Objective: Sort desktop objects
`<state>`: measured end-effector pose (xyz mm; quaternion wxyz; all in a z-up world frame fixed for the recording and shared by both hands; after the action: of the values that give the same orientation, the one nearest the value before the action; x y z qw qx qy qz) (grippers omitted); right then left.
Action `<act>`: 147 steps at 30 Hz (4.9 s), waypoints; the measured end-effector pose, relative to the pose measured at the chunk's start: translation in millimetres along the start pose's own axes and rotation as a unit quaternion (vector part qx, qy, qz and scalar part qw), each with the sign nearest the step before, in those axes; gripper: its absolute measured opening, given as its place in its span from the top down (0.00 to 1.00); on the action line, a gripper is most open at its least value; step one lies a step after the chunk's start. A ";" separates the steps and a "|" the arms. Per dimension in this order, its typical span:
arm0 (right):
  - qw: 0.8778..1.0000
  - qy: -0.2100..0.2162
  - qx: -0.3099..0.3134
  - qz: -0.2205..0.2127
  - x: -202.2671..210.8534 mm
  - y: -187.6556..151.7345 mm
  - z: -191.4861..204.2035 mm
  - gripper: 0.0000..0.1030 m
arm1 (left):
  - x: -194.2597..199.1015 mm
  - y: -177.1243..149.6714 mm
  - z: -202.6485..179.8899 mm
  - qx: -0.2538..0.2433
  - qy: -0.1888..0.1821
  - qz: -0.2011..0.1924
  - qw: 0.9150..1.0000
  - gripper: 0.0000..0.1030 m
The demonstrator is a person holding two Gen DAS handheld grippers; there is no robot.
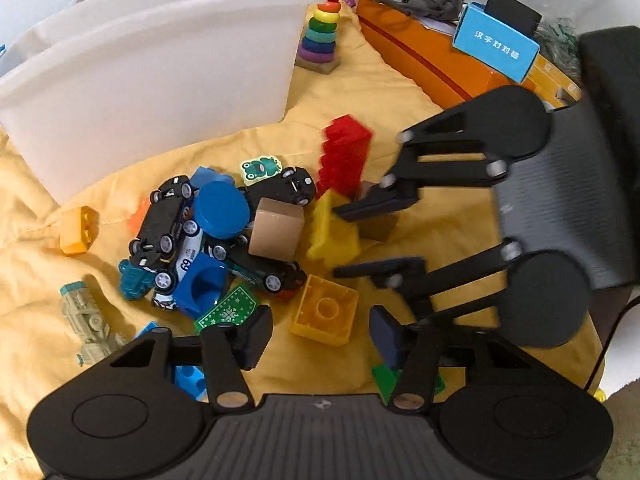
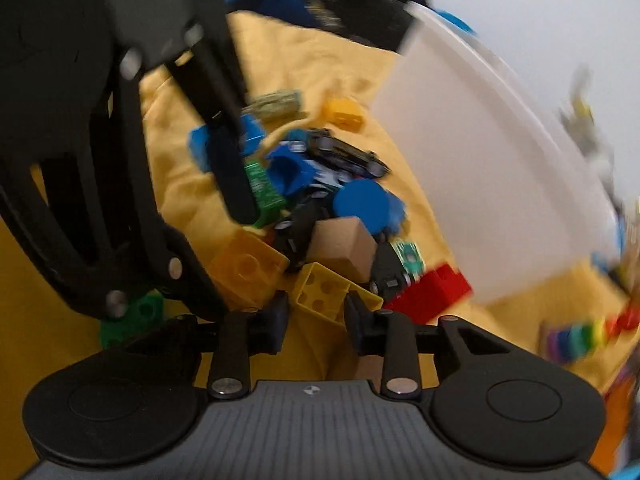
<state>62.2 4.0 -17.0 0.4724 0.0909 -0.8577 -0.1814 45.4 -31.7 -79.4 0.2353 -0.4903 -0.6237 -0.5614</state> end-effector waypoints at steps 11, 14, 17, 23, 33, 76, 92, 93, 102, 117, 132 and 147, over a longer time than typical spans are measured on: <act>0.933 0.092 -0.345 -0.054 60.3 -48.4 -30.1 0.67 | -16.2 0.2 -11.0 -0.060 0.012 0.024 0.998 0.66; 0.891 0.126 -0.433 -0.052 54.2 -65.4 -26.6 0.67 | 0.6 -0.3 -7.8 -0.034 0.005 0.009 0.999 0.66; 0.850 0.157 -0.500 -0.060 49.0 -79.3 -23.6 0.67 | 27.3 -9.4 11.1 0.041 -0.031 0.013 0.999 0.66; 0.753 0.272 -0.595 -0.063 26.5 -103.8 -19.8 0.67 | 28.5 -47.8 46.4 0.191 -0.135 0.083 0.969 0.66; 0.848 0.118 -0.516 -0.038 46.6 -94.9 -44.1 0.51 | 56.6 -56.2 80.1 0.189 -0.012 -0.016 0.982 0.57; 0.957 -0.023 -0.284 0.052 38.2 -4.7 4.9 0.64 | 33.8 -75.5 54.5 0.207 -0.074 0.026 0.975 0.74; 0.967 -0.053 -0.238 0.070 36.3 -18.7 16.5 0.67 | 61.9 -71.7 56.0 0.169 -0.021 -0.017 0.985 0.52; 0.960 -0.036 -0.273 0.053 43.2 -22.4 11.2 0.67 | 62.5 -71.2 54.0 0.163 -0.017 -0.018 0.986 0.51; 0.810 0.136 -0.571 -0.018 36.5 -93.2 -6.4 0.67 | 57.1 -73.4 41.3 0.114 0.029 -0.016 0.993 0.48; 0.881 0.006 -0.474 0.005 62.1 -88.1 -15.6 0.62 | 57.0 -79.0 33.9 0.108 0.043 -0.020 0.993 0.48; 0.939 -0.014 -0.338 0.070 40.2 -63.9 8.3 0.74 | 52.1 -75.4 25.0 0.061 0.014 -0.023 0.998 0.65; 0.934 -0.134 -0.322 -0.079 90.7 16.3 -121.2 0.74 | 141.6 109.0 65.4 0.076 0.028 -0.246 0.966 0.65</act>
<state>116.0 -38.1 119.1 0.3409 -0.0237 -0.7990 -0.4948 99.8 66.3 74.4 0.1442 -0.2869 -0.7590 -0.5664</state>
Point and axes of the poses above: each gripper's, at about its wrist camera, not at the fingertips, and x roughly against the way its jaws point, z to its left, y to its top, the point moved 4 cm from there along -x, roughly the way its jaws point, and after that the axes turned 14 degrees about x, right-handed, at the moved point
